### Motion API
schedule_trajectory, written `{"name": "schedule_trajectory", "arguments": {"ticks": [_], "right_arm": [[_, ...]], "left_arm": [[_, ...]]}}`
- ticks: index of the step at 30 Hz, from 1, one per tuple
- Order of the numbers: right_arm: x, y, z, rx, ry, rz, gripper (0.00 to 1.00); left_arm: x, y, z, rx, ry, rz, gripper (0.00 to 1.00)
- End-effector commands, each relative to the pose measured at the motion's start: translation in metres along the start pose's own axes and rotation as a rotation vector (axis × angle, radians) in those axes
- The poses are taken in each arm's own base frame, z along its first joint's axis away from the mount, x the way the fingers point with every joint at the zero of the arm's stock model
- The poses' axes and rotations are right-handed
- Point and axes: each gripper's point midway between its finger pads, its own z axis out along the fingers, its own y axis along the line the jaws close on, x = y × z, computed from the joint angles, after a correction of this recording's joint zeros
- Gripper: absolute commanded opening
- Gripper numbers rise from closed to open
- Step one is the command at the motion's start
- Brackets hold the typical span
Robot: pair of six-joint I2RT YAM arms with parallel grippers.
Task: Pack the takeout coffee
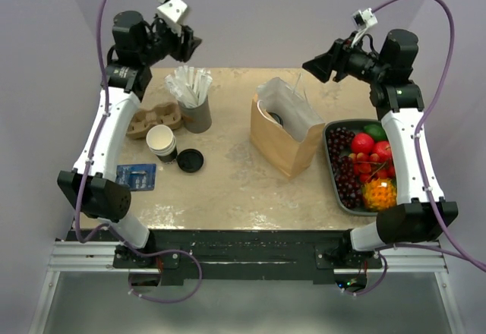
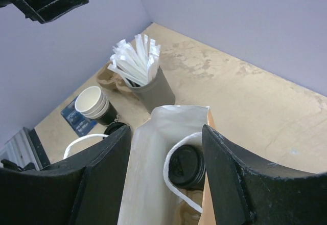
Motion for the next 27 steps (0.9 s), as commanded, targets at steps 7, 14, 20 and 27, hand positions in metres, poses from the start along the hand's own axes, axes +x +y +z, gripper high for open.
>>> {"name": "schedule_trajectory", "arguments": {"ticks": [7,14,20,27], "right_arm": [[-0.003,-0.018,0.009,0.043,-0.015,-0.015,0.6],[0.002,-0.025,0.017,0.027,0.004,0.003,0.6],[0.01,-0.026,0.016,0.033,0.011,0.018,0.6],[0.013,-0.03,0.018,0.037,0.012,0.025,0.6]], "left_arm": [[0.119,0.035,-0.035,-0.005,0.362,-0.079,0.51],[0.151,0.036,-0.031,-0.011,0.429,-0.126,0.52],[0.165,0.026,-0.032,0.032,0.454,-0.164,0.47],[0.168,0.014,-0.018,0.113,0.414,-0.212,0.47]]}}
